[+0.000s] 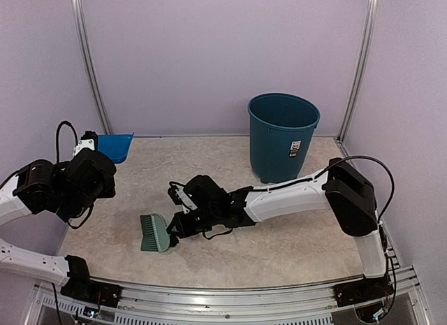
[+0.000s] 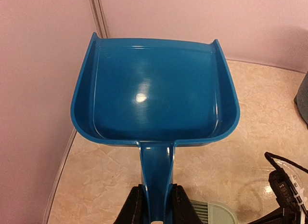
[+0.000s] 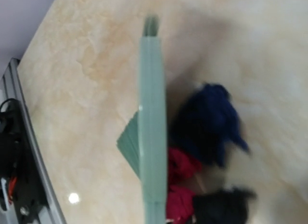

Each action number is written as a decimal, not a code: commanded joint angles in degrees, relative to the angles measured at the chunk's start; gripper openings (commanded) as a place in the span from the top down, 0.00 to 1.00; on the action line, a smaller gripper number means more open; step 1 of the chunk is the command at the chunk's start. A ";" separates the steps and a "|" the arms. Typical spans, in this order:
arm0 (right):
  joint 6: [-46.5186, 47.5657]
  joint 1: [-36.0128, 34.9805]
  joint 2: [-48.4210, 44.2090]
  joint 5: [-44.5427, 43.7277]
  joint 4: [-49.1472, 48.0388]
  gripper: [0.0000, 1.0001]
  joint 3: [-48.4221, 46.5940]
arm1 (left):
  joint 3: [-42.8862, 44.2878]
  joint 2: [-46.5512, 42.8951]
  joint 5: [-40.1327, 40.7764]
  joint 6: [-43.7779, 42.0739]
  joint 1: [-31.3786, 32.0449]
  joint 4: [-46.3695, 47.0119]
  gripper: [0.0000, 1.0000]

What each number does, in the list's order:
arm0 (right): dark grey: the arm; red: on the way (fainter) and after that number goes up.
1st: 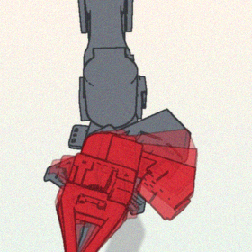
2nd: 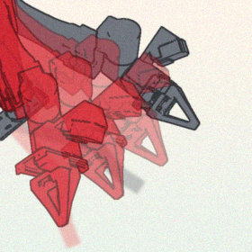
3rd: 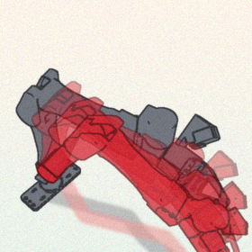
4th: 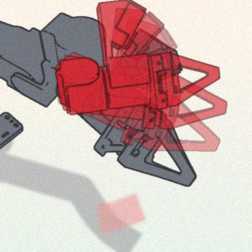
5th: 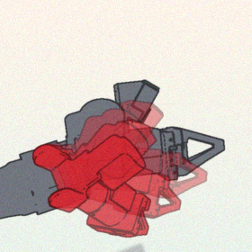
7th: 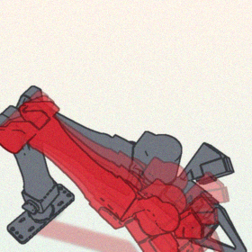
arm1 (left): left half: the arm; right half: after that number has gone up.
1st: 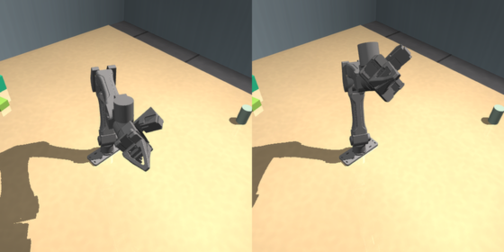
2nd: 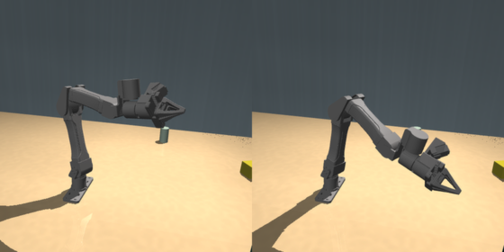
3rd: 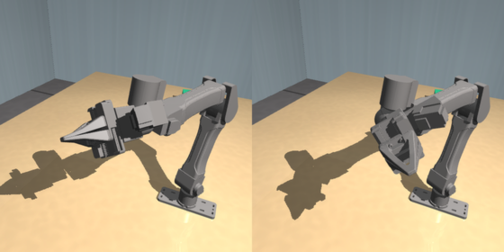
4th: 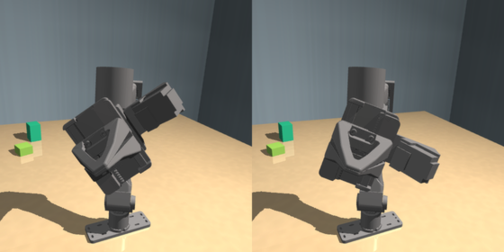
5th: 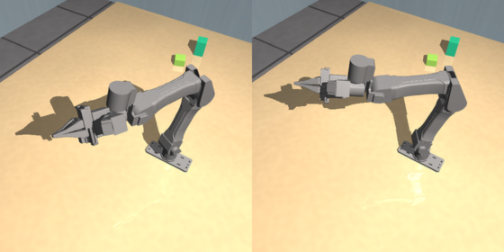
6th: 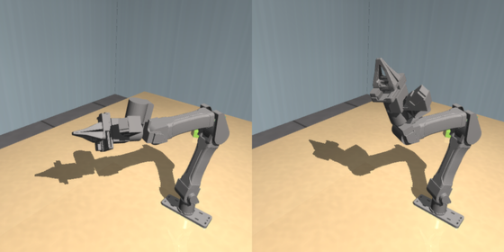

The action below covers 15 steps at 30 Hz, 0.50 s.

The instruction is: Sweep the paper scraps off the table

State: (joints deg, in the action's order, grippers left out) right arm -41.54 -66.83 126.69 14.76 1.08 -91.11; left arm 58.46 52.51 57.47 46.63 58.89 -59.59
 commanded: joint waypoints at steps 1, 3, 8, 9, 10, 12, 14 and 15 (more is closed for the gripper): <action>-1.07 1.22 -6.78 -5.58 1.24 1.00 8.58 | -0.49 0.13 0.44 -1.46 -0.30 2.16 1.00; -1.53 1.83 -9.06 -6.63 0.55 1.00 12.30 | -0.46 0.43 0.25 -1.70 -0.34 2.68 1.00; -2.83 4.03 -14.10 -8.97 -0.98 1.00 21.08 | -0.54 1.87 -0.65 -2.54 -0.34 3.84 1.00; -3.01 4.52 -14.91 -9.54 -0.95 1.00 22.27 | -0.57 2.37 -1.27 -3.09 -0.30 4.45 1.00; -3.09 5.18 -15.69 -10.17 -0.99 1.00 23.50 | -0.76 2.72 -1.92 -3.91 -0.27 5.27 1.00; -3.19 6.49 -17.06 -11.41 -0.99 1.00 25.43 | -1.20 3.45 -3.63 -5.96 -0.23 7.06 1.00; -3.12 7.82 -18.51 -12.28 -0.99 1.00 27.40 | -1.71 4.48 -6.39 -8.19 -0.10 9.68 1.00; -3.19 8.51 -19.59 -12.50 -0.99 1.00 28.42 | -1.99 4.72 -7.65 -9.14 0.12 10.80 1.00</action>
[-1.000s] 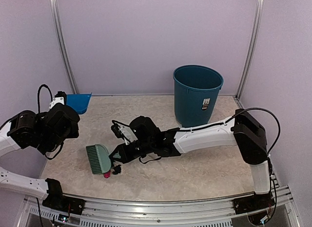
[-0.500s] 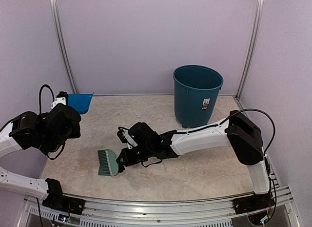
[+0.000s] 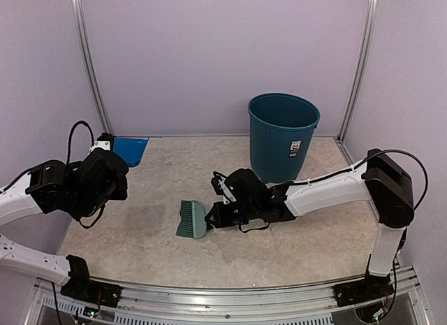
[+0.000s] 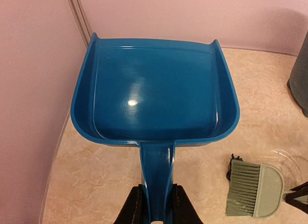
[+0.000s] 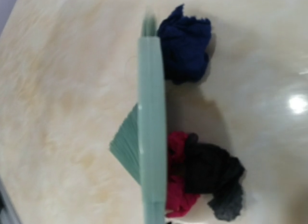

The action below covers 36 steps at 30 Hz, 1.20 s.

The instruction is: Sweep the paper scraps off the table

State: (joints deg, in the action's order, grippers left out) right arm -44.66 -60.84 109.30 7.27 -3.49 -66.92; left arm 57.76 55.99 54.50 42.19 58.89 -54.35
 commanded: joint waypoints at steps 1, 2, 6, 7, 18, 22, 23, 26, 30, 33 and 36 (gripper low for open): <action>0.06 3.09 -3.02 -4.92 3.60 1.00 5.22 | -1.59 1.71 -5.95 -5.46 0.35 6.63 1.00; 0.36 3.72 -3.85 -4.58 3.58 1.00 6.11 | -1.74 2.01 -6.95 -5.94 0.47 7.38 1.00; 4.82 4.56 -6.74 -1.82 1.58 1.00 7.81 | -1.80 3.82 -9.39 -7.14 1.16 8.25 1.00; 6.31 4.65 -7.19 -1.01 1.58 1.00 7.54 | -2.04 4.21 -10.40 -7.66 1.33 8.74 1.00; 23.28 5.07 -14.15 1.42 -7.10 1.00 3.63 | -5.15 1.03 -20.61 -8.30 4.02 11.38 1.00; 32.88 5.28 -15.64 -2.05 -13.62 1.00 6.06 | -5.50 -1.56 -21.12 -5.73 6.21 10.49 1.00; 35.31 5.52 -15.38 -2.50 -14.35 1.00 6.10 | -5.47 -1.86 -20.35 -4.85 6.74 9.90 1.00; 44.56 6.27 -13.48 -2.27 -13.54 1.00 4.68 | -4.76 -2.69 -18.93 -2.73 8.08 7.92 1.00; 57.14 6.99 -9.63 -3.95 -8.60 1.00 0.57 | -2.42 -2.72 -18.42 1.00 10.24 3.31 1.00; 65.62 7.60 -6.43 -4.63 -5.79 1.00 -2.01 | -1.08 -2.35 -20.15 2.97 11.41 -0.31 1.00; 72.09 7.98 -3.32 -3.94 -4.65 1.00 -3.96 | -0.56 -1.95 -22.74 3.70 12.32 -2.64 1.00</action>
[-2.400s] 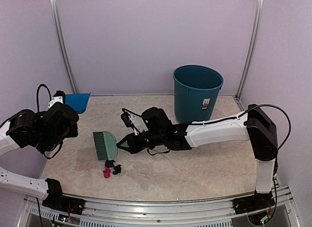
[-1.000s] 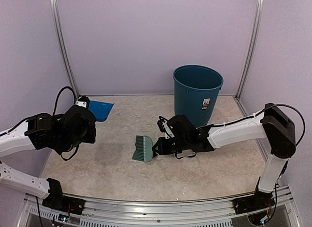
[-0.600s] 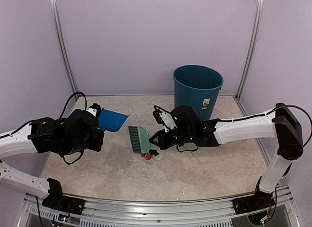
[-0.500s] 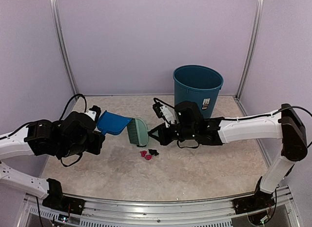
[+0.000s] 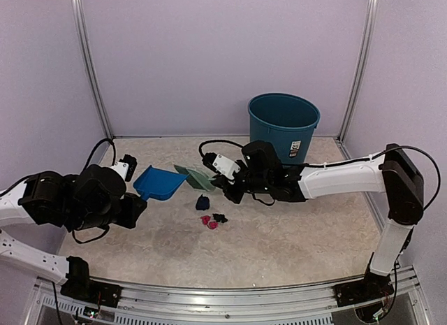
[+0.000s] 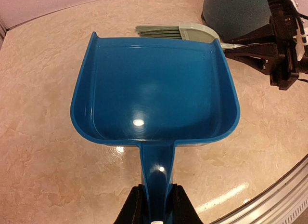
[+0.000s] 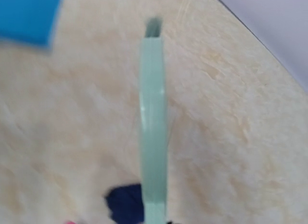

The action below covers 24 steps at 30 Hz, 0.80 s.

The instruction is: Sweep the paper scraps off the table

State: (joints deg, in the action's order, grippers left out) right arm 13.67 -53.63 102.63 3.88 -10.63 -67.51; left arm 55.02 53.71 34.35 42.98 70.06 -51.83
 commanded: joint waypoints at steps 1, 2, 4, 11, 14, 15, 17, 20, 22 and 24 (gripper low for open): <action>15.58 1.03 4.31 0.28 2.93 1.00 -4.01 | 2.12 0.27 -3.67 2.98 1.30 -5.61 1.00; 17.04 1.21 5.39 1.09 3.57 1.00 -4.76 | 1.96 0.19 -5.05 2.73 1.38 -5.64 1.00; 19.60 1.38 7.30 2.06 5.26 1.00 -6.49 | 1.57 -0.25 -7.79 2.15 1.46 -5.58 1.00; 22.44 2.36 8.82 8.12 9.52 1.00 -7.82 | -1.13 -0.53 -15.21 -0.94 2.35 -2.65 1.00; 22.19 2.85 7.26 8.49 10.28 1.00 -5.75 | -2.06 0.56 -16.49 -1.92 2.79 -1.56 1.00; 22.04 3.00 6.59 8.58 10.28 1.00 -4.78 | -2.25 1.01 -16.83 -2.21 2.80 -1.38 1.00; 21.71 3.36 5.03 9.36 10.28 1.00 -2.72 | -2.60 1.59 -17.59 -2.86 2.80 -0.69 1.00; 21.10 3.80 2.78 10.69 9.76 1.00 0.37 | -3.08 1.74 -18.87 -3.63 2.89 0.03 1.00; 20.76 4.46 1.49 12.39 9.42 1.00 2.27 | -3.31 1.75 -19.13 -4.26 2.89 -0.02 1.00; 20.25 5.18 0.30 14.05 8.69 1.00 3.87 | -3.76 1.75 -19.62 -5.11 2.96 -0.10 1.00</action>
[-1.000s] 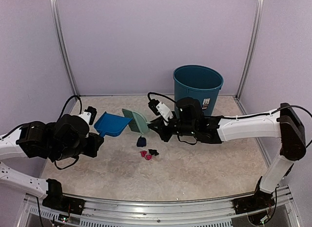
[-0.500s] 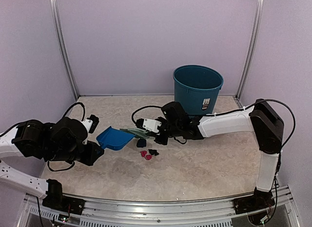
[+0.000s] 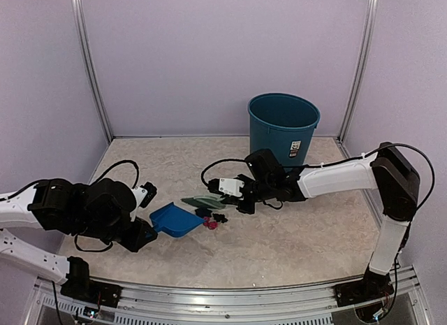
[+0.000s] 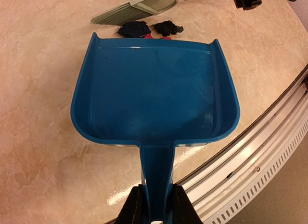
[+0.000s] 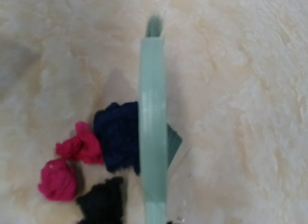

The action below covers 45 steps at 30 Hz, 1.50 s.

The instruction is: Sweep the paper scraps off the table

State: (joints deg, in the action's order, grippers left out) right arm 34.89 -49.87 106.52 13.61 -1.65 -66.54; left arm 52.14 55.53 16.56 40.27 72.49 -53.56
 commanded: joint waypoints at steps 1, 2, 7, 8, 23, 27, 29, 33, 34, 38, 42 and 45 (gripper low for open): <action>-1.25 1.80 -4.20 4.91 -0.73 1.00 3.59 | -1.14 -0.07 -2.01 -2.80 0.55 1.62 1.00; -1.42 2.02 -5.02 5.36 -1.08 1.00 4.17 | -1.24 0.00 -2.03 -3.05 0.50 1.46 1.00; -4.44 2.30 -8.14 3.43 -5.22 1.00 6.35 | -2.22 1.26 -1.64 -3.27 0.54 2.04 1.00; -7.13 2.36 -8.89 0.53 -7.69 1.00 6.77 | -2.60 1.46 -1.55 -3.02 0.50 2.55 1.00; -31.34 4.15 -14.49 -12.95 -13.11 1.00 11.68 | -0.88 16.72 3.87 0.48 0.80 0.97 1.00; -33.65 4.16 -13.11 -9.69 -14.40 1.00 13.36 | 0.11 20.59 4.21 -0.26 1.39 3.21 1.00; -33.24 4.16 -11.54 -8.35 -15.00 1.00 13.70 | 0.50 23.02 4.08 -0.83 1.47 3.90 1.00; -32.55 4.17 -9.85 -6.79 -16.02 1.00 14.63 | 0.70 26.21 4.26 -2.11 1.45 6.20 1.00; -32.46 4.15 -9.61 -6.14 -16.48 1.00 14.99 | 0.76 26.80 4.23 -2.27 1.47 6.38 1.00; -31.55 4.09 -8.83 -1.93 -18.08 1.00 16.46 | 0.95 30.47 4.41 -2.72 1.31 6.83 1.00; -30.95 4.11 -7.31 3.09 -20.97 1.00 17.93 | 0.37 31.61 3.46 -3.51 0.03 8.31 1.00; -31.02 4.15 -5.61 4.95 -20.99 1.00 17.28 | -0.28 31.66 2.38 -4.50 -0.53 9.94 1.00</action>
State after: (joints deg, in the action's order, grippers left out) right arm 3.55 -45.95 98.54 13.52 -19.00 -49.43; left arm 52.07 86.70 20.16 37.85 72.79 -45.65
